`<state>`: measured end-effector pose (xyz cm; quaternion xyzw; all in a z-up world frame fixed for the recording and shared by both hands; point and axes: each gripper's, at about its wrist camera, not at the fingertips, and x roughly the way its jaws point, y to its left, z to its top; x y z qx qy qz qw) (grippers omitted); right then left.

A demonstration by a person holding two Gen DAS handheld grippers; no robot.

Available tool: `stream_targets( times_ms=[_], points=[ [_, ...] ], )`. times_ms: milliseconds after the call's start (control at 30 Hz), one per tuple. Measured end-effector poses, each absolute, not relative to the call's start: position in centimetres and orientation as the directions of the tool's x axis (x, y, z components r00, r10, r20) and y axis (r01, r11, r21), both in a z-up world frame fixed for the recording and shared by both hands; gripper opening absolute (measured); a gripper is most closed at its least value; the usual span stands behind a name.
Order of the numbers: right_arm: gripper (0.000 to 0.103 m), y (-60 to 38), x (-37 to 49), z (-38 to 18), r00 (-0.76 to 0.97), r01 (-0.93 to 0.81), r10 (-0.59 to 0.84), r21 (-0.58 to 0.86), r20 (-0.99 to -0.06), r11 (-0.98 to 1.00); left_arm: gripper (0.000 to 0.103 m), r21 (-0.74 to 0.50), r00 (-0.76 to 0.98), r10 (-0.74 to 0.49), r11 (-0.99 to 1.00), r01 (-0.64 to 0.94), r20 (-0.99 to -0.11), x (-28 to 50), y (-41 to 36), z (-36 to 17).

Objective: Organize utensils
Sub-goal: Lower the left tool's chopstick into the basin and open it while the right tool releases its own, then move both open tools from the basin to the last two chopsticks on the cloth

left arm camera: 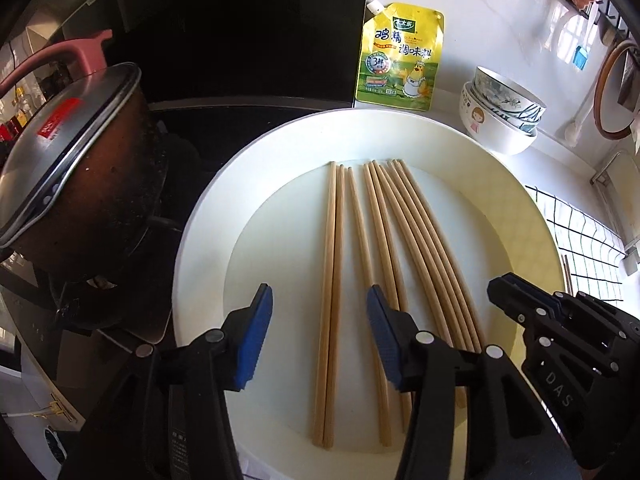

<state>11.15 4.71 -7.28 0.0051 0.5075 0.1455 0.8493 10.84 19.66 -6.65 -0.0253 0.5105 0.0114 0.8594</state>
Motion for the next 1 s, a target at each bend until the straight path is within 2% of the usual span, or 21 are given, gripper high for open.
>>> stream_targets(
  times_ms=[500, 1000],
  points=[
    [0.011, 2.0, 7.4, -4.2, 0.501, -0.248, 0.25, 0.139, -0.829, 0.959, 0.049, -0.045, 0.504, -0.02, 0.998, -0.037, -0.863, 7.1, 17.3, -4.1],
    [0.016, -6.6, 2.2, -3.6, 0.534, -0.138, 0.19, 0.136, -0.824, 0.981, 0.049, -0.069, 0.482, -0.096, 0.995, 0.075, -0.871, 4.1, 9.5, -3.7]
  ],
)
